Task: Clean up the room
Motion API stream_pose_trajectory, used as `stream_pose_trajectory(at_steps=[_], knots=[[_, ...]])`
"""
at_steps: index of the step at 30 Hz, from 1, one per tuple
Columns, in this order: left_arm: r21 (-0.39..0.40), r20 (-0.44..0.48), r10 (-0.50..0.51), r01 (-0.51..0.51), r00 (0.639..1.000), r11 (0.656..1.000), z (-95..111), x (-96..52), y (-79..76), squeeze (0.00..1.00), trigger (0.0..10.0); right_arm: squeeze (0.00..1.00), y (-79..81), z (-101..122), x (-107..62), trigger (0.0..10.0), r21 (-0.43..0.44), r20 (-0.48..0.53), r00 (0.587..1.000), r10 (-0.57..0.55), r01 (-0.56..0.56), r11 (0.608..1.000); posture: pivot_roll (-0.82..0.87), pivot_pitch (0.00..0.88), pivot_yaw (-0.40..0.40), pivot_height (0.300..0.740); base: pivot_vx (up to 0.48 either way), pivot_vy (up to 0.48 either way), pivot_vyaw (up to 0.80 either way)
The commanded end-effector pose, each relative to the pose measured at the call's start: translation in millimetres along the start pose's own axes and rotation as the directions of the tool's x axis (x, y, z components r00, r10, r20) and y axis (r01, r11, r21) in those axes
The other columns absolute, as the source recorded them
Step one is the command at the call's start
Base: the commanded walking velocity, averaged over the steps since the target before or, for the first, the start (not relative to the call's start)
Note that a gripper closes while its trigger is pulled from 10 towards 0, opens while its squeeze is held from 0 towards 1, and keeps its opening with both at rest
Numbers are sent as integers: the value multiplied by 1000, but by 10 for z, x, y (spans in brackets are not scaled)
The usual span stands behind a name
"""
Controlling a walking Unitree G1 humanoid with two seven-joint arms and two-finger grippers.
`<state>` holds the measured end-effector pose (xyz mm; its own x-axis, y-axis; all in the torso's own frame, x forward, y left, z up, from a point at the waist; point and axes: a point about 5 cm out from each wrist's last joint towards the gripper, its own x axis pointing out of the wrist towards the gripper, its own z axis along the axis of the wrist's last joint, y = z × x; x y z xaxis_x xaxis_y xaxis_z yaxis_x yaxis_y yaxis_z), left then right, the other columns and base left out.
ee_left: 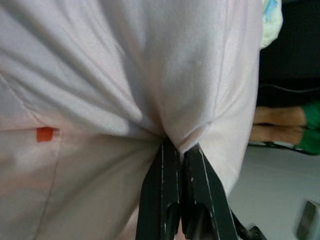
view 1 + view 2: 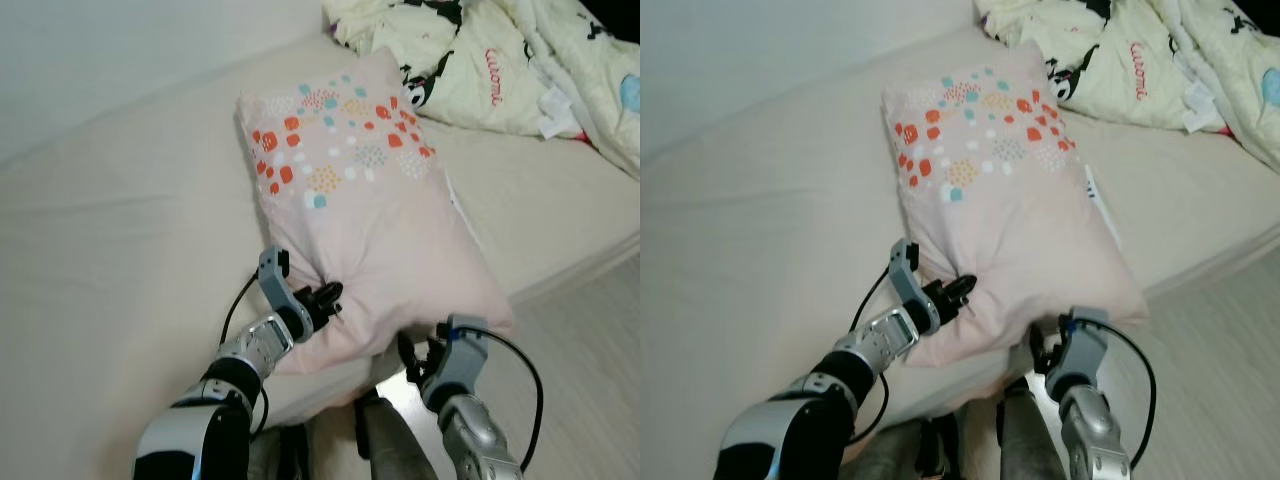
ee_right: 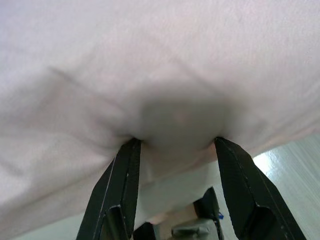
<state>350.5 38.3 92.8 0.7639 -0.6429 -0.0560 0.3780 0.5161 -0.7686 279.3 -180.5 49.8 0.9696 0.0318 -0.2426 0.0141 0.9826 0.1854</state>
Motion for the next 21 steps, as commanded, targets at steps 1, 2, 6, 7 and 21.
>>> stream_pose_trajectory(at_steps=[1, 2, 6, 7, 21], knots=[[-196, -73, -178, 160, 981, 967, -717, 263, -635, 0, 0, 0, -19, -118, -32, 10000, 29, -37, 999, -8, 9, 1000, -230, 397, 105, 740, 0, 0, 0], [-196, -73, -178, 160, 981, 967, -717, 263, -635, 0, 0, 0, -19, -118, -32, 10000, 29, -37, 999, -8, 9, 1000, -230, 397, 105, 740, 0, 0, 0], [-95, 96, -178, 187, 979, 978, 6, 345, -631, 0, 0, 0, 13, 0, 133, 10000, 29, -13, 1000, 11, -11, 1000, -196, 238, 98, 740, 0, 0, 0], [-95, 96, -178, 187, 979, 978, 6, 345, -631, 0, 0, 0, 13, 0, 133, 10000, 29, -13, 1000, 11, -11, 1000, -196, 238, 98, 740, 0, 0, 0], [294, 455, 11, -162, 890, 942, 1660, -204, -237, 0, 0, 0, 163, 347, 495, 10000, 27, 65, 996, 62, -64, 998, -151, 0, 84, 740, 0, 0, 0]])
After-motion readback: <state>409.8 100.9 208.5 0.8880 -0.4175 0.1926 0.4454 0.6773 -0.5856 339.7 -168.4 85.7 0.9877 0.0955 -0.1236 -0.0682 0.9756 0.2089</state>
